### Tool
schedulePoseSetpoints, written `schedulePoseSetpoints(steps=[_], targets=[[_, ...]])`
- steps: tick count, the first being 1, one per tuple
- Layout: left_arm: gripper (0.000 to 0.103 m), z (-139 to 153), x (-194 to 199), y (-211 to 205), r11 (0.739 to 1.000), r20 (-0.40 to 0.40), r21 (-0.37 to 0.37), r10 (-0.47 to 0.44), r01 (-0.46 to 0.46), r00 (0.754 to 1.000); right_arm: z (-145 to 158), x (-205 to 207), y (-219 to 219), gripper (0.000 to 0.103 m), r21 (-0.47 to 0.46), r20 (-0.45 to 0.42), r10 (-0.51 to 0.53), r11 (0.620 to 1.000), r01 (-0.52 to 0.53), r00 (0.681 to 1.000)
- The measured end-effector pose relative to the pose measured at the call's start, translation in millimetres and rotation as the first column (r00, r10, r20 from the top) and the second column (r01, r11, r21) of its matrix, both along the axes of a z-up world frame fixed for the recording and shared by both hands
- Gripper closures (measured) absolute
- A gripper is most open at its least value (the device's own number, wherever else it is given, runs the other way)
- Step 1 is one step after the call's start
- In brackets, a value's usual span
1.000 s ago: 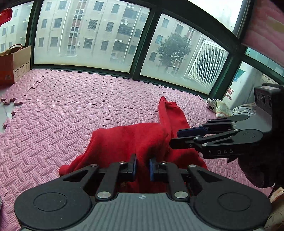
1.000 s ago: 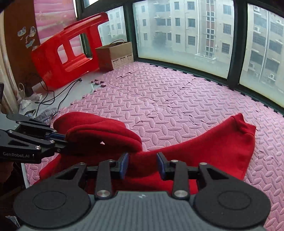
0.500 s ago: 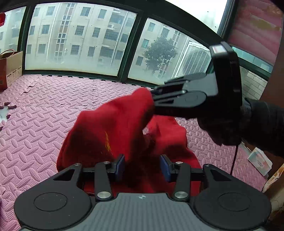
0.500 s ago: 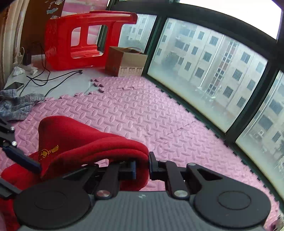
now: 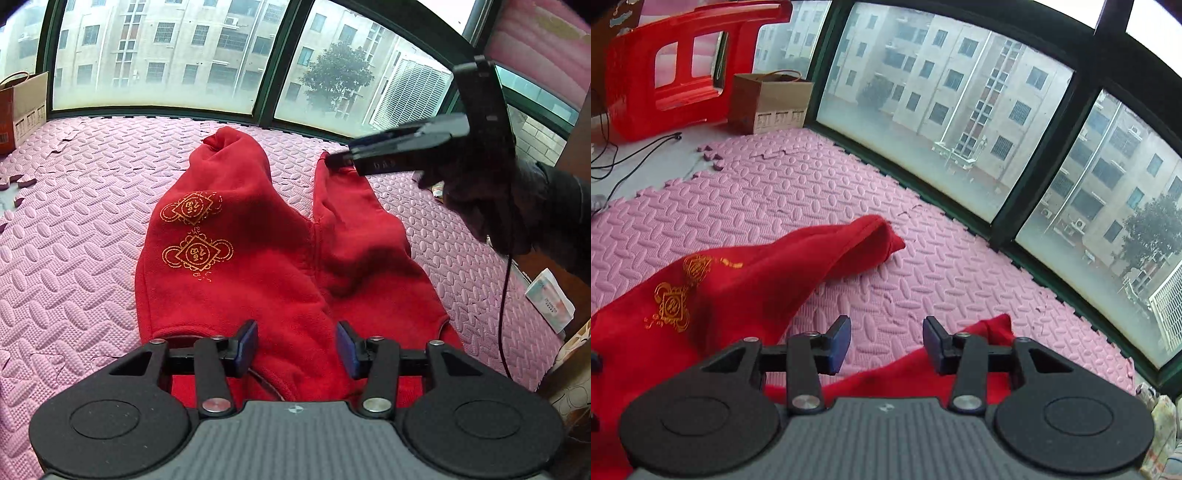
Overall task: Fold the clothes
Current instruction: 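Lower the hoodie onto the mat with both grippers, spreading it flat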
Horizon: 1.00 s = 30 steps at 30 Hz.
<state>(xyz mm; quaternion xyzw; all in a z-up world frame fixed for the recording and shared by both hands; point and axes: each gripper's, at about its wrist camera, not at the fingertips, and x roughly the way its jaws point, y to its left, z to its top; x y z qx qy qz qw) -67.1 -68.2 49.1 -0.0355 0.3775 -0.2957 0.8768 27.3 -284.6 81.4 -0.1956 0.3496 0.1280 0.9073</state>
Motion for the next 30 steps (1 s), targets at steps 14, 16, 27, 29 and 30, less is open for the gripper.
schedulePoseSetpoints(steps=[14, 16, 27, 29, 30], targets=[[0.049, -3, -6, 37, 0.982, -0.025, 0.033, 0.184, -0.184, 0.983, -4, -148, 5, 0.051, 0.247, -0.247, 0.204, 0.959, -0.142, 0.947], [0.049, -4, -8, 39, 0.981, -0.039, 0.033, 0.191, -0.19, 0.981, -3, -161, 13, 0.05, 0.251, -0.245, 0.252, 0.949, -0.19, 0.936], [0.081, -12, -18, 33, 0.981, -0.096, 0.084, 0.185, -0.177, 0.978, -20, -187, 36, 0.077, 0.112, -0.212, 0.265, 0.963, -0.246, 0.941], [0.087, -8, -22, 32, 0.986, -0.104, 0.074, 0.156, -0.149, 0.982, -11, -191, 31, 0.081, 0.117, -0.213, 0.267, 0.962, -0.247, 0.94], [0.088, -6, -25, 31, 0.989, -0.111, 0.078, 0.135, -0.127, 0.985, -6, -194, 29, 0.082, 0.114, -0.216, 0.27, 0.961, -0.251, 0.938]])
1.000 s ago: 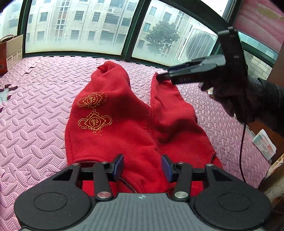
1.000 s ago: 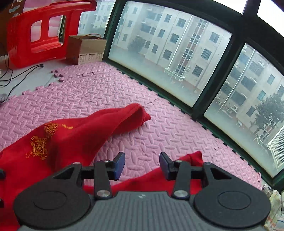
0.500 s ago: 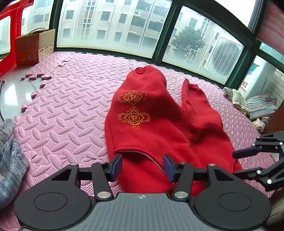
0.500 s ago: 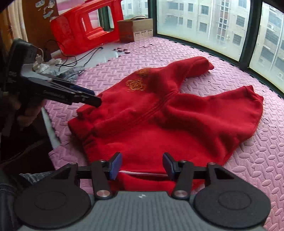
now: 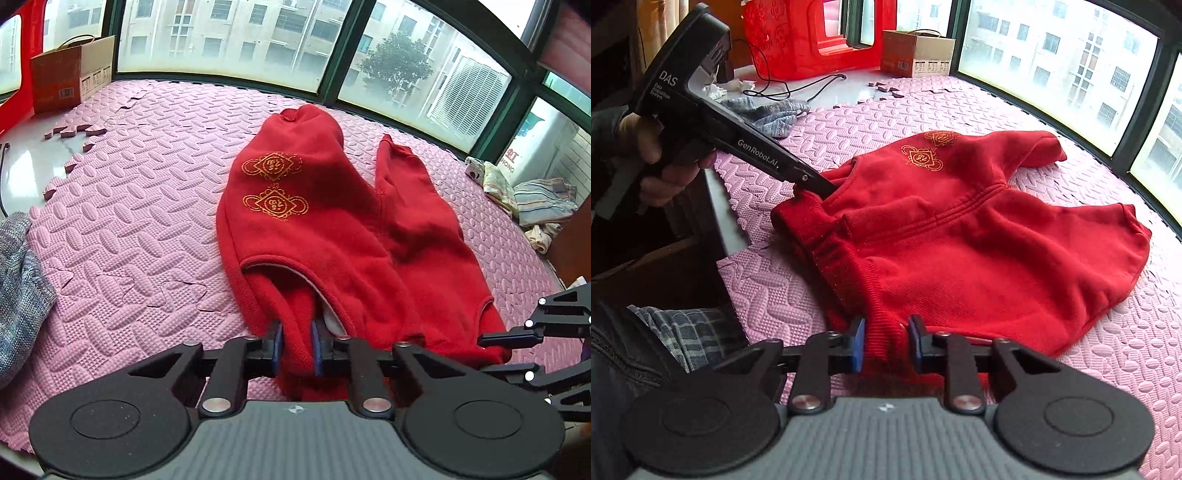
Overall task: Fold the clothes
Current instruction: 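Lower the hoodie onto the mat with both grippers, spreading it flat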
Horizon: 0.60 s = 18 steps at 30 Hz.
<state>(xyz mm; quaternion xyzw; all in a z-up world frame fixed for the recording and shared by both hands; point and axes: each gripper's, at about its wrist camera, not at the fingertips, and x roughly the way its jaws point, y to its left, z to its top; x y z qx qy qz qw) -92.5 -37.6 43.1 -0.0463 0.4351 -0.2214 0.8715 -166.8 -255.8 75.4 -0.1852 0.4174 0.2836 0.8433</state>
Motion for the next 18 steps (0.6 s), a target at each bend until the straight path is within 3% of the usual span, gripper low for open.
schedulePoseSetpoints(steps=[5, 9, 14, 18], targets=[[0.088, 5, -26, -9, 0.99, -0.077, 0.019, -0.136, 0.138, 0.988, 17, -17, -4, 0.081, -0.062, -0.07, 0.076, 0.995, -0.08, 0.995], [0.079, 17, -37, -11, 0.981, -0.069, 0.026, -0.189, 0.192, 0.979, 17, -23, -12, 0.071, -0.059, -0.135, 0.075, 0.995, -0.084, 0.988], [0.061, 41, -12, -8, 0.993, 0.015, 0.007, -0.119, 0.119, 0.993, 42, 7, -27, 0.068, 0.058, -0.107, -0.019, 0.998, 0.025, 0.994], [0.06, 47, 26, -10, 0.999, 0.06, 0.008, -0.038, 0.037, 0.997, 45, 43, -42, 0.065, 0.085, -0.057, -0.119, 0.989, 0.124, 0.991]])
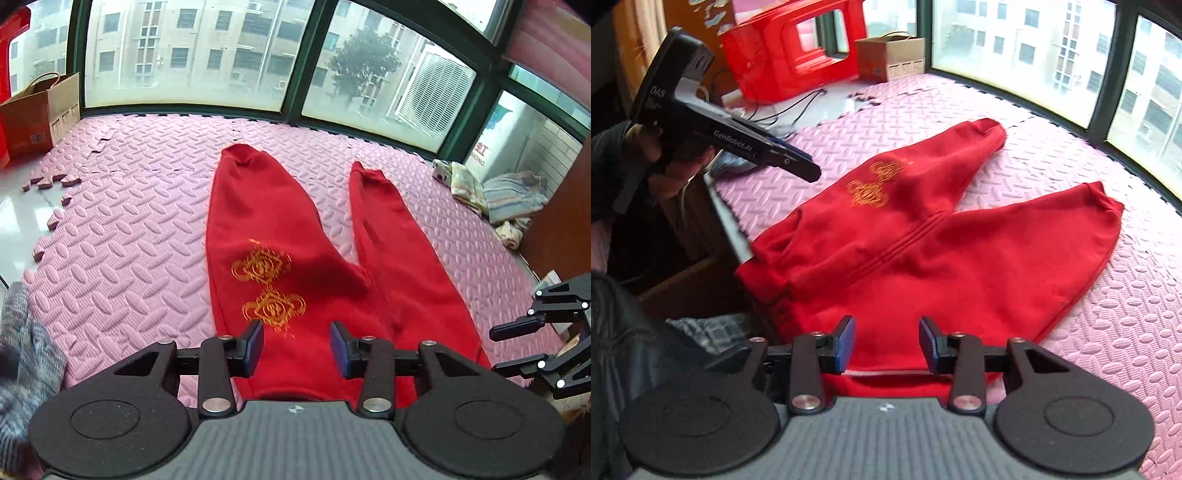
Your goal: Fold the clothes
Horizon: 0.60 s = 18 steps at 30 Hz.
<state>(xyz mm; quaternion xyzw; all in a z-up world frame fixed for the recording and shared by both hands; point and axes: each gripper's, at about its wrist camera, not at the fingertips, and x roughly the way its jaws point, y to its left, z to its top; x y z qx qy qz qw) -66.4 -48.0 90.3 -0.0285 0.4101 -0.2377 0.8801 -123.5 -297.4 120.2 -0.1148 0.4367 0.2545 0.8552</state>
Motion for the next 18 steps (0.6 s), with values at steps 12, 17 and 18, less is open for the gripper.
schedulePoseSetpoints(steps=[12, 17, 18], targets=[[0.06, -22, 137, -20, 0.981, 0.047, 0.056, 0.185, -0.188, 0.982, -23, 115, -53, 0.063, 0.015, 0.068, -0.263, 0.965, 0.262, 0.962], [0.06, -32, 193, -33, 0.977, 0.04, 0.048, 0.207, -0.209, 0.978, -34, 172, -97, 0.064, 0.036, 0.089, -0.428, 0.904, 0.426, 0.9], [0.06, -35, 204, -35, 0.977, 0.038, 0.045, 0.205, -0.206, 0.978, -37, 182, -106, 0.064, 0.048, 0.088, -0.461, 0.887, 0.458, 0.883]])
